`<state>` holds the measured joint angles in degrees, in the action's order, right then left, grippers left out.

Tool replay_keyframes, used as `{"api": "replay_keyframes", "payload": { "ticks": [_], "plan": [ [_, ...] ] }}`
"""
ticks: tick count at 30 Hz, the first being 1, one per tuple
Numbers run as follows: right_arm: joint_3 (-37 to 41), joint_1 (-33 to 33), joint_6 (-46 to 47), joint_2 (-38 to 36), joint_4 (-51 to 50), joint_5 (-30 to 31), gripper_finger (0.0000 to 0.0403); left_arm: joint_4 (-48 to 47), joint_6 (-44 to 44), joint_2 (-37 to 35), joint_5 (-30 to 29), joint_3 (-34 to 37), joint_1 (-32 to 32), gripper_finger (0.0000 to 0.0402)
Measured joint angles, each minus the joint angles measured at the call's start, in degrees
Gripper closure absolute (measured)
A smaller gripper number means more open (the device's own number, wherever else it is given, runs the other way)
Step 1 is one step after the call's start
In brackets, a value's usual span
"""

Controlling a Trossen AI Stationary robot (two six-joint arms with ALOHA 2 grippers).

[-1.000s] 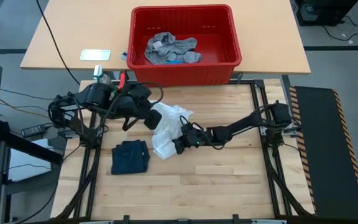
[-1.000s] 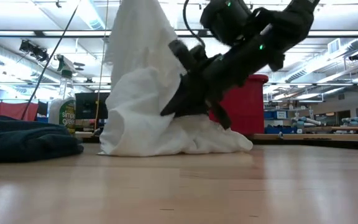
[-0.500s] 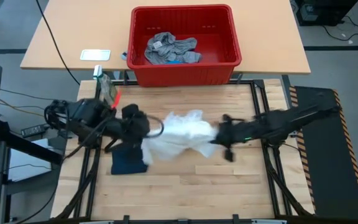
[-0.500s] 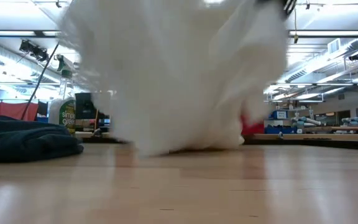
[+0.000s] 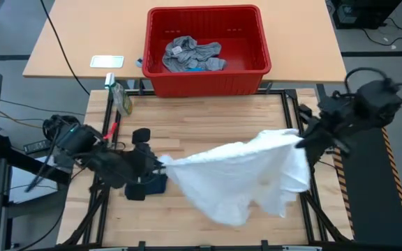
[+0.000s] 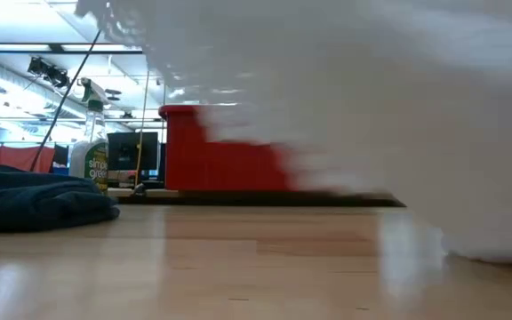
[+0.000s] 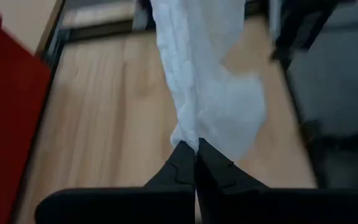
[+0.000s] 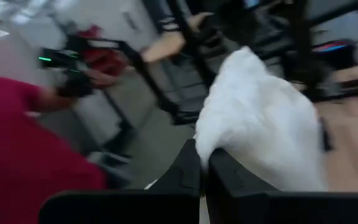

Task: Fold laundry
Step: Fold the white dress

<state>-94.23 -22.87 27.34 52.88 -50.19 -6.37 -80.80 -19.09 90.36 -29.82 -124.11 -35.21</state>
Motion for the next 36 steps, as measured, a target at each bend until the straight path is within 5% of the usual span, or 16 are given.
{"api": "replay_keyframes", "payload": {
  "ticks": [3,8,17,23,30,36],
  "plan": [
    [-2.4,0.0,2.8,0.7,0.0,-6.8,0.0395,9.1,1.6,-0.6,1.2,0.0,-2.1,0.0402],
    [-3.0,-0.5,7.8,3.1,-0.7,-18.7,0.0395,26.8,5.5,-1.2,11.5,0.0,-5.6,0.0402],
    [-3.0,-3.0,11.7,6.8,-8.6,-26.0,0.0395,30.5,2.5,-1.1,11.3,0.0,-9.1,0.0402],
    [-4.6,-2.8,11.1,6.8,-10.4,-25.9,0.0395,27.4,1.9,-1.3,7.4,0.0,-9.1,0.0402],
    [-5.2,-1.8,4.7,6.4,-15.8,-18.3,0.0394,22.8,1.7,-3.9,-0.6,0.0,-5.9,0.0402],
    [-5.2,0.6,3.7,6.6,-20.9,-16.1,0.0394,22.6,1.7,-5.4,-1.2,0.0,-3.0,0.0402]
  ]
}}
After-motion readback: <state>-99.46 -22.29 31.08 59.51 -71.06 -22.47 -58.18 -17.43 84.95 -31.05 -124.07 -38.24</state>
